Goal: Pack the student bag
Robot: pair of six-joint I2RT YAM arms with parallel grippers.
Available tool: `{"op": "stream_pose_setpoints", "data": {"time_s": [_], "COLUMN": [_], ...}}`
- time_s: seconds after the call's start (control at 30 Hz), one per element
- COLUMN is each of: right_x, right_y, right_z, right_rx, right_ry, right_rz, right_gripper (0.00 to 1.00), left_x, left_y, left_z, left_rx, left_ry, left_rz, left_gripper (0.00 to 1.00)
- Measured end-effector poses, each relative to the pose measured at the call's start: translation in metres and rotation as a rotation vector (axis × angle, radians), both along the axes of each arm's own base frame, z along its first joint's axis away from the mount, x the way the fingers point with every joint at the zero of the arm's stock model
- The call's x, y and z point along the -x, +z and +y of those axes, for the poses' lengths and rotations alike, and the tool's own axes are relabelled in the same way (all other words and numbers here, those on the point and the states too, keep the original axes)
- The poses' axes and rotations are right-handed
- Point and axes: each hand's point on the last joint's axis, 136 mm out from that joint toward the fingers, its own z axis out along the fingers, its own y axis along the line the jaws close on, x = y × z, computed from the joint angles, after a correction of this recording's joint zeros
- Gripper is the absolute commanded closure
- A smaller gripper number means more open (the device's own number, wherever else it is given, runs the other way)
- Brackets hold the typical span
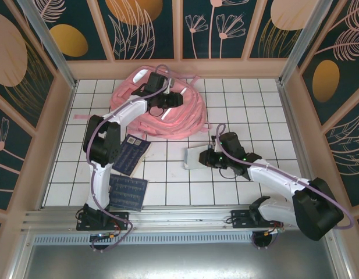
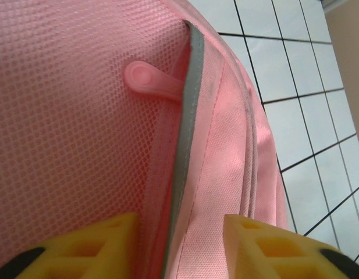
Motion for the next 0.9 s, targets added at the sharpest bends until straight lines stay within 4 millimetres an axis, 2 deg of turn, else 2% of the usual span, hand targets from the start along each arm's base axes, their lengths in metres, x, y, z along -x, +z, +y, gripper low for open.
{"op": "stream_pose_setpoints", "data": {"time_s": [0.2,0.33,0.5,0.6,0.7,0.83,0.9], "right_x": [-0.001,-0.002,-0.01,-0.021,-0.034,-0.054,-0.063], "right_y": [-0.006,-0.006,0.006,0.029,0.053,0.076,0.082], "right_z": [0.0,-0.002,-0.012,-0.022,-0.033,-0.044,-0.047], "right_rx": [0.009,0.01,0.0,-0.04,-0.082,-0.141,-0.177], "right_ry": [-0.004,-0.009,-0.055,-0.107,-0.163,-0.234,-0.257], "right_rz": [0.015,0.015,-0.022,-0.09,-0.147,-0.182,-0.183], "right_gripper": [1.0,1.0,1.0,1.0,1.0,1.0,1.0], "left_x": [-0.001,-0.001,-0.007,-0.01,-0.016,-0.028,-0.03], "left_y": [-0.002,-0.007,0.009,0.03,0.065,0.115,0.127], "left_z": [0.001,0.002,0.004,0.012,0.03,0.06,0.067], "left_rx": [-0.008,-0.023,-0.03,-0.003,0.076,0.189,0.231], "left_ry": [-0.005,-0.008,-0.007,0.006,0.04,0.086,0.095], "left_rz": [-0.004,-0.004,-0.025,-0.046,-0.067,-0.122,-0.127], "left_gripper": [1.0,1.0,1.0,1.0,1.0,1.0,1.0]}}
